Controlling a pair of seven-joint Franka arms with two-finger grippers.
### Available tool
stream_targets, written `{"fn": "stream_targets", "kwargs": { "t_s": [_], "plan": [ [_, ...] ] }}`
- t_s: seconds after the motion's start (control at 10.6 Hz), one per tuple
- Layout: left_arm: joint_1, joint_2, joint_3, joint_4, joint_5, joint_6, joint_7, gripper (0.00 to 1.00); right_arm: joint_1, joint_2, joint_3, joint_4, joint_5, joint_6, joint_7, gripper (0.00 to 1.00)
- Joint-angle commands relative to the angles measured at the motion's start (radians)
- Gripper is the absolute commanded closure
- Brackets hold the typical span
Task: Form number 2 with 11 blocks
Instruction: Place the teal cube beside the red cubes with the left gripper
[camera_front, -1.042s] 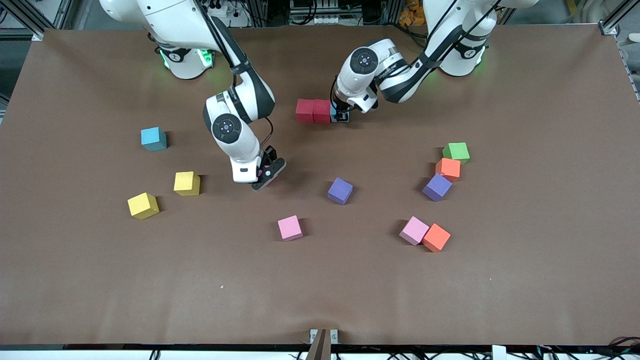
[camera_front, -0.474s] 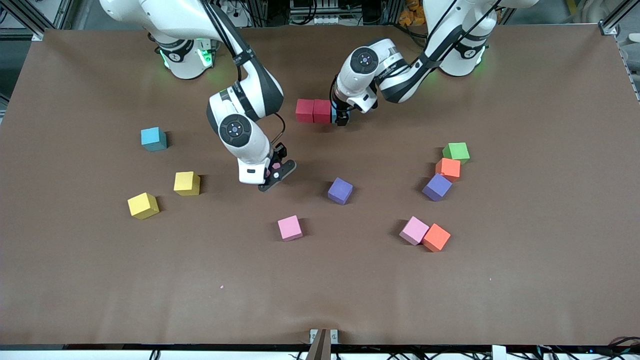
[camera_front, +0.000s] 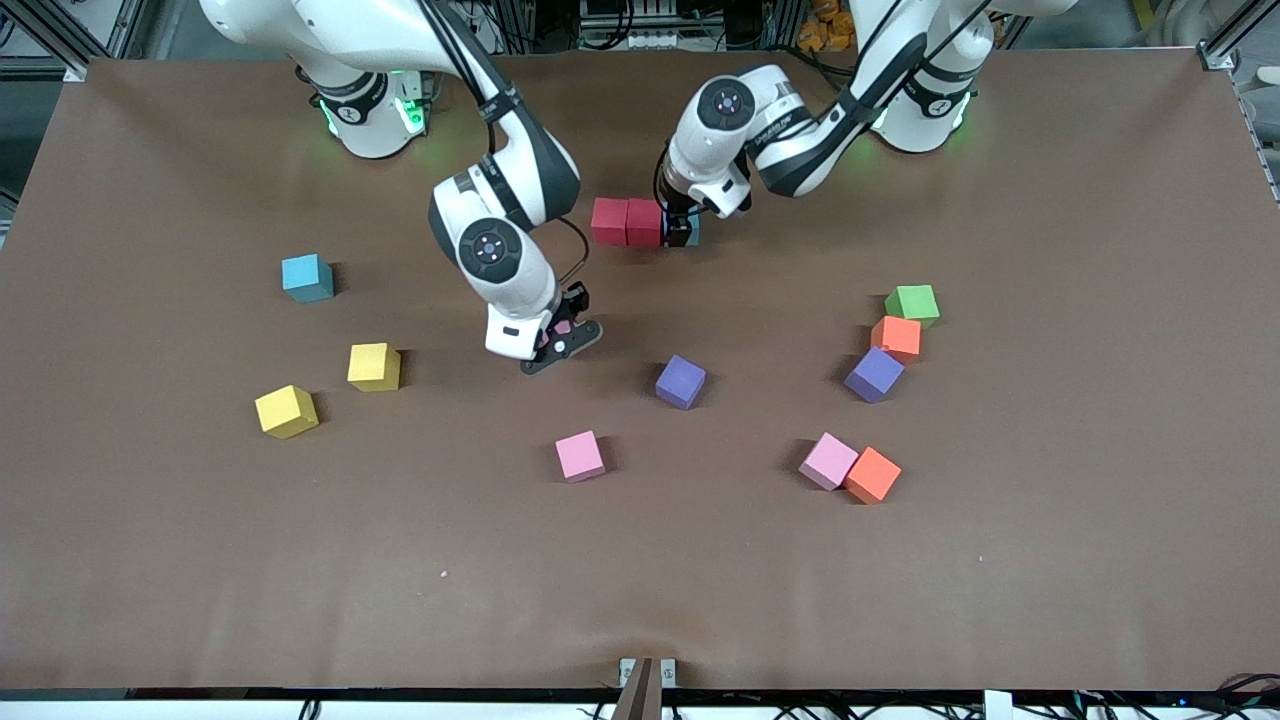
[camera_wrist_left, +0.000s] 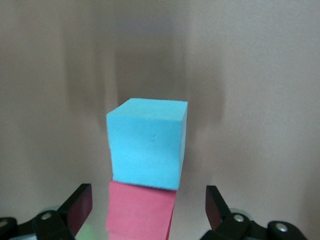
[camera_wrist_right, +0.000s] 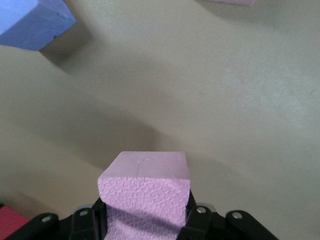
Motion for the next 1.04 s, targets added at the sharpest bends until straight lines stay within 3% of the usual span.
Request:
{"fn": "stream_targets", "kwargs": {
  "t_s": [0.0,0.38,0.66,0.95],
  "plan": [
    [0.047,-0.094,-0.025,-0.014,0.003,-0.063,0.117,0.0,0.001,0.003,-0.001,0.015,0.017,-0.005,0.082,0.71],
    [0.217,-0.107,-0.013,0.065,0.002,-0.173,0.557,0.0,0.07,0.015,0.001,0.018,0.017,0.063,0.261,0.71],
    [0.253,-0.059,0.091,0.237,0.001,-0.357,0.806,0.0,0.139,0.044,0.001,0.022,0.037,0.122,0.392,0.71],
    [0.273,0.051,0.217,0.444,0.008,-0.478,1.03,0.0,0.219,0.087,0.001,0.06,0.071,0.169,0.547,0.72]
  ]
}}
